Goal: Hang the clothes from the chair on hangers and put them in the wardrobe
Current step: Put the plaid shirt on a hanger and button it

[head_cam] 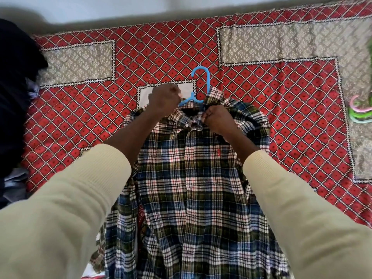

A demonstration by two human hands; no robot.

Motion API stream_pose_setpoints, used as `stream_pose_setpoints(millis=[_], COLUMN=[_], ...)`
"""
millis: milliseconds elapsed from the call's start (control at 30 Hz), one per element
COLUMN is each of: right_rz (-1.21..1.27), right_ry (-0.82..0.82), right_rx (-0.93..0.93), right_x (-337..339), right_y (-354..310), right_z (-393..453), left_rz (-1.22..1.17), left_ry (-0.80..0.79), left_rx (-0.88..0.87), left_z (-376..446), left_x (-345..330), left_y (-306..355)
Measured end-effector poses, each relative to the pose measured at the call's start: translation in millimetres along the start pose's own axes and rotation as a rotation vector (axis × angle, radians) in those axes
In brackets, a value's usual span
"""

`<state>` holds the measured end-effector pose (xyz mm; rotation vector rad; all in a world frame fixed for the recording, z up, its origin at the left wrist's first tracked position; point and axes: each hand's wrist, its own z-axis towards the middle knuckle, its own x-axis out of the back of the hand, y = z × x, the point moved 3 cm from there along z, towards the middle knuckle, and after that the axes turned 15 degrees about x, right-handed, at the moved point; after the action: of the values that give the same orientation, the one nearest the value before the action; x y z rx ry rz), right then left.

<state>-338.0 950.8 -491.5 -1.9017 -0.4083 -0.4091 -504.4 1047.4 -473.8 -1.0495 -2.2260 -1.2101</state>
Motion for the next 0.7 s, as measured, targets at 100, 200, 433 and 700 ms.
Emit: stream_pose_setpoints(millis=[100,200,433,700], right_rz=[-0.005,-0.139,-0.171,-0.543], right_ry=[0.160,0.388,0.358,0.321], right_rx=[-0.013,0.094,0.193,0.119], right_x=[2.4,5.6,-5.2,3.1], right_y=[-0.9,-10.6,1.1,1.4], right_z=[-5.7,-16.3,-14.7,-11.4], left_rz=[0.379,0.571,0.649,0.599], left_ry=[-0.083,-0.074,-0.061,0.317], left_rx=[-0.019,-0.038,-0.294,-0.331], left_z=[7.7,16.4,9.8,36.7], left_x=[-3.5,0.3,-14.1,27.0], left_y=[3.6,14.3,25.8,14.8])
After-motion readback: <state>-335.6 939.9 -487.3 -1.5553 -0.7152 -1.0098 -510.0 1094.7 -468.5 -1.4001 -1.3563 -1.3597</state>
